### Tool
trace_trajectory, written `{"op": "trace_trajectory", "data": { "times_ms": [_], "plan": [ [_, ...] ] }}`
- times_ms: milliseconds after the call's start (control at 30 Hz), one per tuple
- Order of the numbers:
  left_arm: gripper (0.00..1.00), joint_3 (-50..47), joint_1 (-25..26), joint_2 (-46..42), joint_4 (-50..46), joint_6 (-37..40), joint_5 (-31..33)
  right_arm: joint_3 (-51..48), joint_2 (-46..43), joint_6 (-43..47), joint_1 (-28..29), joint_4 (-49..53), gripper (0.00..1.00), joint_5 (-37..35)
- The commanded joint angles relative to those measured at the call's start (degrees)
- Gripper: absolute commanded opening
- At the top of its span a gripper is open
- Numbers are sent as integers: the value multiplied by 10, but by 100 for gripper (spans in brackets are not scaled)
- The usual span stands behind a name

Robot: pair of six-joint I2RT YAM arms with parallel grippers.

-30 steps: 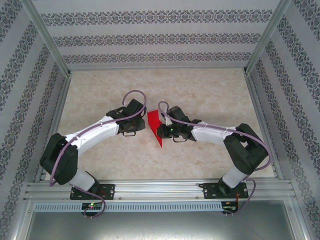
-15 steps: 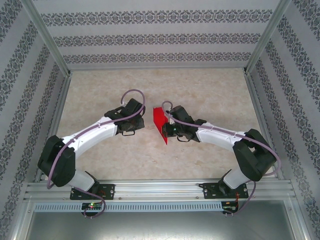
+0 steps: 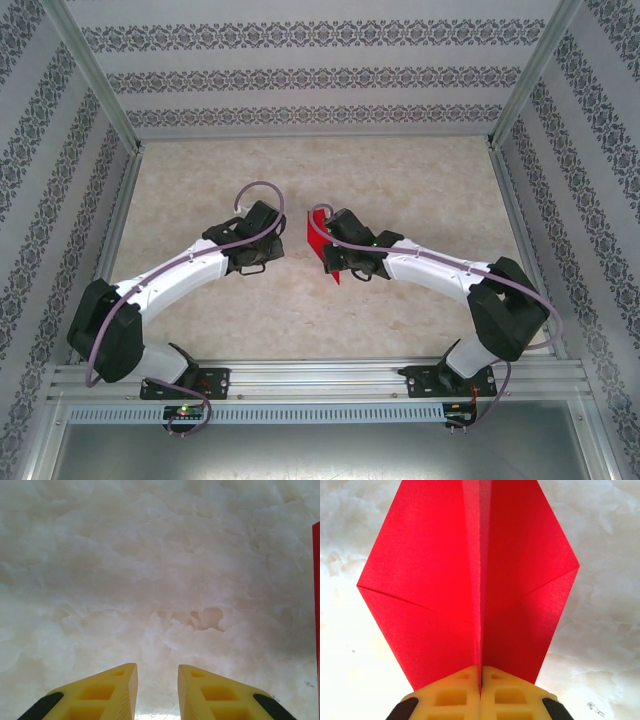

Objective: Fold a paper plane with a square sheet of paper (pick it up from the middle)

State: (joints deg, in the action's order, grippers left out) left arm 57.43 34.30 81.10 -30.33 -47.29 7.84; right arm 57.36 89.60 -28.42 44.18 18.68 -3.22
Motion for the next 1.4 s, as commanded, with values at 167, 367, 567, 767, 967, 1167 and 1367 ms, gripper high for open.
{"op": "trace_trajectory", "data": {
  "times_ms": [167, 367, 567, 767, 967, 1167, 1367],
  "plan": [
    [32, -25, -19, -29, 15, -20, 16, 44, 30, 12, 24, 67, 4, -84],
    [35, -15, -26, -21, 23, -25, 9, 69, 38, 18, 47, 103, 4, -146],
    [36, -22, -27, -23, 29, -33, 7, 77, 49, 17, 56, 108, 4, -166],
    [39, -24, -27, -26, 27, -35, 7, 78, 58, 15, 60, 106, 3, -164],
    [42, -24, -29, -26, 24, -36, 11, 82, 65, 14, 61, 105, 4, -160],
    [45, -24, -31, -25, 27, -34, 7, 72, 60, 10, 61, 95, 4, -162],
    [48, -21, -32, -24, 26, -36, 9, 68, 60, 9, 59, 88, 3, -165]
  ]
}}
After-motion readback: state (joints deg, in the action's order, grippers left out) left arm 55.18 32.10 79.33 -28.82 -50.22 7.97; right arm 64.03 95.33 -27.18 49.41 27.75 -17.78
